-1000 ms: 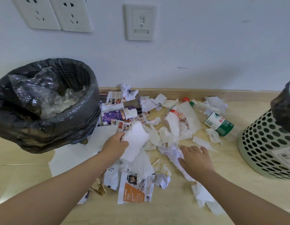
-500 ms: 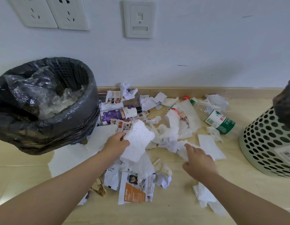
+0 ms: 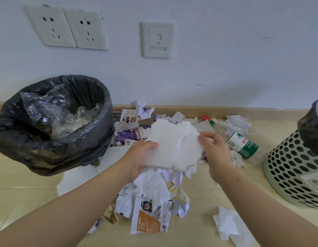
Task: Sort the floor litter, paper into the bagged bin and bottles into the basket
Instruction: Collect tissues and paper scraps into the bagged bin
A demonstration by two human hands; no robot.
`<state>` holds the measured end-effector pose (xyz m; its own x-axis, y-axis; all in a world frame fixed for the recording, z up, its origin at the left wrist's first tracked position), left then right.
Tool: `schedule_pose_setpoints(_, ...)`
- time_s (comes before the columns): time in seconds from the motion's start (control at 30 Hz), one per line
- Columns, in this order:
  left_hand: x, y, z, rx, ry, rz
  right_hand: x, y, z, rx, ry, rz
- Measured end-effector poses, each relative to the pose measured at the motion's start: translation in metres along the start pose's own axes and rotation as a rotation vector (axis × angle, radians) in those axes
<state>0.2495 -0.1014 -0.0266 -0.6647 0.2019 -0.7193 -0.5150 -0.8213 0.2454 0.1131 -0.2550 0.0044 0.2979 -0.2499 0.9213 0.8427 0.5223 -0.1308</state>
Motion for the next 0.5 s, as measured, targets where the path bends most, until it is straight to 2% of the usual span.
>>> schedule_pose_setpoints(0.1,0.001,0.002,0.000,0.000,-0.009,0.054,-0.001,0.028,0.014,0.214,0.072,-0.111)
schedule_pose_setpoints(0.17,0.004,-0.001,0.000,0.016,-0.039,0.082,-0.004,0.039,0.020,0.287,0.103,-0.130)
schedule_pose_setpoints(0.2,0.005,-0.004,0.001,0.013,-0.045,0.075,-0.007,0.039,0.020,0.275,0.105,-0.073)
schedule_pose_setpoints(0.3,0.007,-0.016,-0.001,-0.053,-0.023,0.028,-0.015,0.033,0.017,0.158,0.048,0.355)
schedule_pose_setpoints(0.33,0.008,-0.018,0.000,-0.064,-0.011,0.001,-0.018,0.032,0.015,0.145,0.028,0.413)
schedule_pose_setpoints(0.4,0.010,-0.018,0.002,-0.045,0.005,-0.082,-0.021,0.041,0.016,0.205,0.024,0.355)
schedule_pose_setpoints(0.5,0.011,-0.012,0.006,-0.006,0.003,-0.143,-0.023,0.062,0.021,0.312,0.144,0.124)
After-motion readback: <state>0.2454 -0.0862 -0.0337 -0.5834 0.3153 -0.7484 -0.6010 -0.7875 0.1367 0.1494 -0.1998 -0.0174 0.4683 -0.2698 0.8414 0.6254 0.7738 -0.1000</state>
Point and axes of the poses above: each hand's wrist, its own z-axis away from the middle knuckle, its own y-axis out of the palm, x = y × z, the point moved 5 cm from there along -z, towards the middle knuckle, and after that the axes turned 4 degrees about z, right-handed, at the moved point
